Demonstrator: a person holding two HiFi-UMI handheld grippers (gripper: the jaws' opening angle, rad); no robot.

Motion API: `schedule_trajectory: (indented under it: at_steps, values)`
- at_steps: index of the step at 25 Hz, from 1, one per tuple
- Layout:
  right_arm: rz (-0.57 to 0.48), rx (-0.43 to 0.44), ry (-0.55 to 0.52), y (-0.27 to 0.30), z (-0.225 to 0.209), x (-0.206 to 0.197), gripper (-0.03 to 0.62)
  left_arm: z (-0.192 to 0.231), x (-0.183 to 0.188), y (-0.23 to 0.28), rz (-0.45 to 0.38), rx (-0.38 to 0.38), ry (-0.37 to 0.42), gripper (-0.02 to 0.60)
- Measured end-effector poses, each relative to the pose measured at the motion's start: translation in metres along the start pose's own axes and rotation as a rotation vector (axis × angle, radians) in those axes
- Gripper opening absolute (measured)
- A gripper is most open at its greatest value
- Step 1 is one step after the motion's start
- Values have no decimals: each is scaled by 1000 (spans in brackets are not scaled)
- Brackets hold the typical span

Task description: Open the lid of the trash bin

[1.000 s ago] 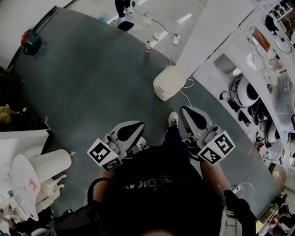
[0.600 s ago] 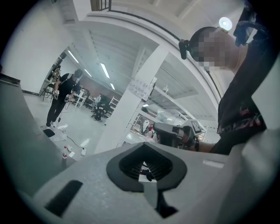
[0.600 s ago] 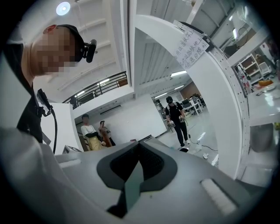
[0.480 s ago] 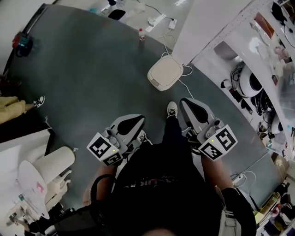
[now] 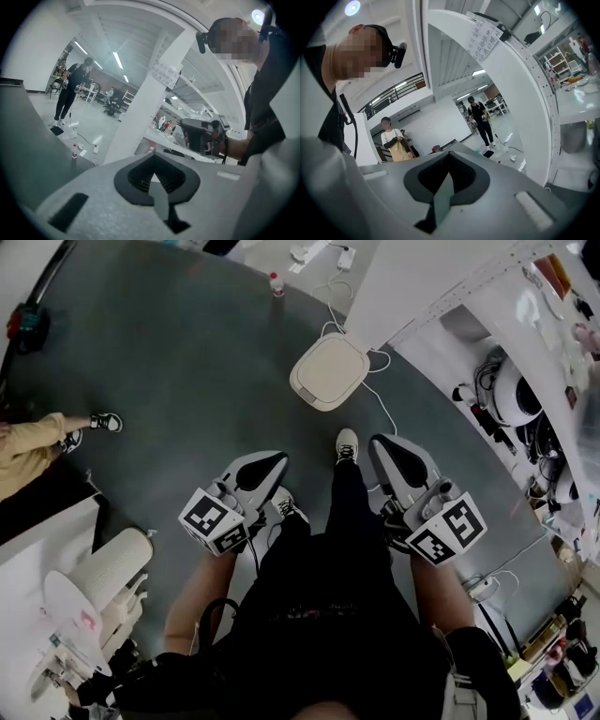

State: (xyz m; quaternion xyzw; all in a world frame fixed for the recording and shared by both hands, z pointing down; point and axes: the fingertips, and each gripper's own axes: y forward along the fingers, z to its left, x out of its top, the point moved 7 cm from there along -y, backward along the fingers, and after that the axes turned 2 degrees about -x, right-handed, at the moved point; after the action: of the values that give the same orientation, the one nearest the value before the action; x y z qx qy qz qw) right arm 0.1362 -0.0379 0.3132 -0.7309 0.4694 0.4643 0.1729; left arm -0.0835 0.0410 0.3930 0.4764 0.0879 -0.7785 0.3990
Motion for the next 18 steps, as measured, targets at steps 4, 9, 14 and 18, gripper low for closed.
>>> schedule_trajectory:
  at_steps: [4,9,14,18]
  values:
    - [27,-11,22,10,-29,-6,8,34,-15,27,31,40,-18,3]
    - [57,-4,45,23,-65,-15,8,77,-47,61,85,91,-46,3]
    - [100,-4,69,34,-96,-32,8,120,-93,87,135,147,-150,3]
    - [136,-14,90,43,-128,-43,8,160,-125,113,113,180,-322,3]
